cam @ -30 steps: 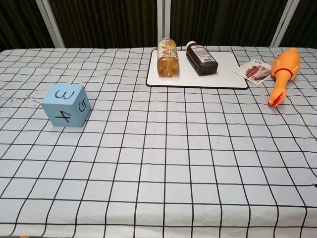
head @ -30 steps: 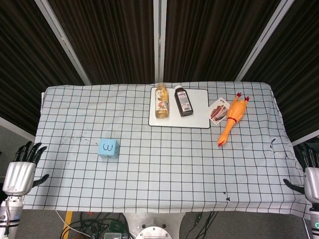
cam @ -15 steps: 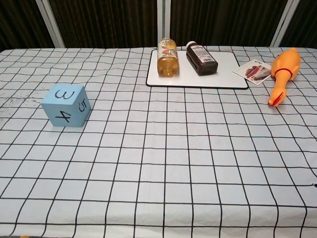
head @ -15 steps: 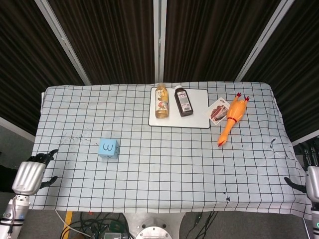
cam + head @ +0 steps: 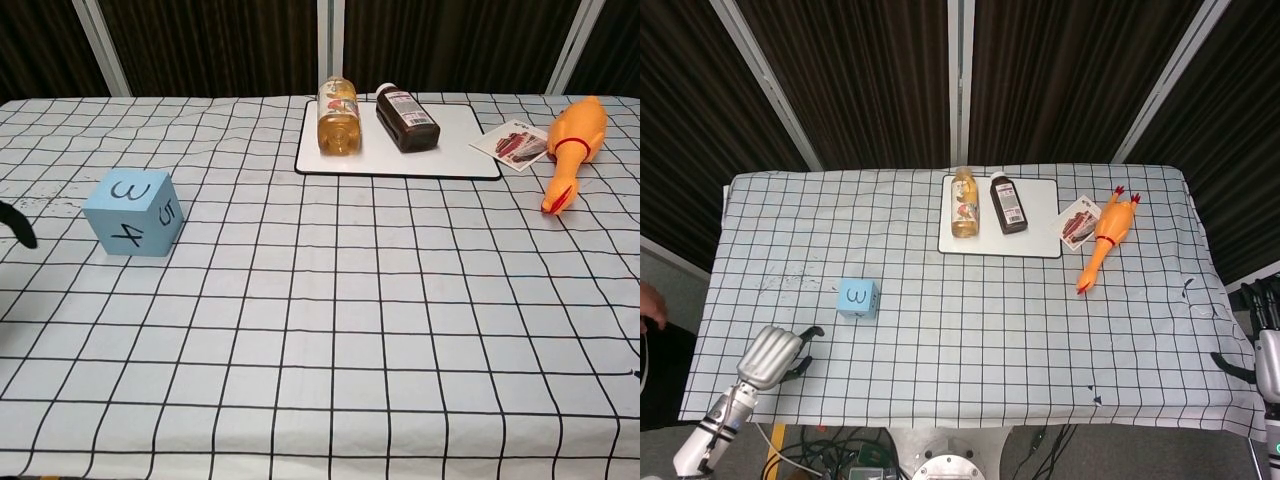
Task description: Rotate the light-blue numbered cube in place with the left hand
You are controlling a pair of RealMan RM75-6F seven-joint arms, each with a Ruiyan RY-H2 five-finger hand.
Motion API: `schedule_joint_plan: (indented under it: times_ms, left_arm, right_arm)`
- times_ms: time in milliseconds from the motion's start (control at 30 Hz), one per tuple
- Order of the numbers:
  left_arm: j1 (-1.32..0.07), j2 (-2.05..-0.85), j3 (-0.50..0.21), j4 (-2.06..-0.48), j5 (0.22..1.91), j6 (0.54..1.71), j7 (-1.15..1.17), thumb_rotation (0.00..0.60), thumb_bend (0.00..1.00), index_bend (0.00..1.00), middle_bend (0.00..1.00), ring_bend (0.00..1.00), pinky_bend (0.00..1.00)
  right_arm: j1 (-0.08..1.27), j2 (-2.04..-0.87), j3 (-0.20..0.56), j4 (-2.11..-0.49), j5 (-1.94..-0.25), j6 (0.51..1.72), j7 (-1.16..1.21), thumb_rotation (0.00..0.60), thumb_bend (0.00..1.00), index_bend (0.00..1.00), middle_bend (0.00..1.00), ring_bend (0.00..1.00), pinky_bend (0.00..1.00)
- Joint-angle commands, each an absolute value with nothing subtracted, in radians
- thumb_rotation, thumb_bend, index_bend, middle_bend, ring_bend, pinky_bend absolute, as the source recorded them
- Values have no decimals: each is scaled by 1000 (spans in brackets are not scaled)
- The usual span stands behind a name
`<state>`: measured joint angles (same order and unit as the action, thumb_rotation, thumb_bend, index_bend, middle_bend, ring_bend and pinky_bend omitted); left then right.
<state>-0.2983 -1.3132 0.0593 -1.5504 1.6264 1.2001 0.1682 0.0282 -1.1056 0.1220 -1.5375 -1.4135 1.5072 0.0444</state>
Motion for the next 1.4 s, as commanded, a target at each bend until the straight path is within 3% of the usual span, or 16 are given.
schedule_joint_plan:
  times_ms: [33, 333, 633, 1400]
  left_arm:
    - [-371, -1326, 53, -1602, 1602, 1082, 232, 600, 362, 284, 839, 810, 774]
    - [-438, -1381, 11, -1611, 1523, 990, 322, 600, 370, 250, 840, 810, 774]
    - [-443, -1379, -16, -1604, 1434, 1004, 394, 600, 395, 248, 842, 813, 775]
    - [-501, -1353, -65, -1513, 1338, 970, 306, 600, 421, 247, 829, 817, 779]
  right_arm:
    - [27, -1100, 125, -1541, -1412, 1512, 46, 600, 0, 0, 0, 0, 0]
    - [27, -1099, 125, -1538, -1407, 1507, 56, 600, 0, 0, 0, 0, 0]
    - [27, -1101, 126, -1530, -1398, 1502, 61, 600, 0, 0, 0, 0, 0]
    - [30, -1104, 127, -1538, -1391, 1496, 41, 600, 0, 0, 0, 0, 0]
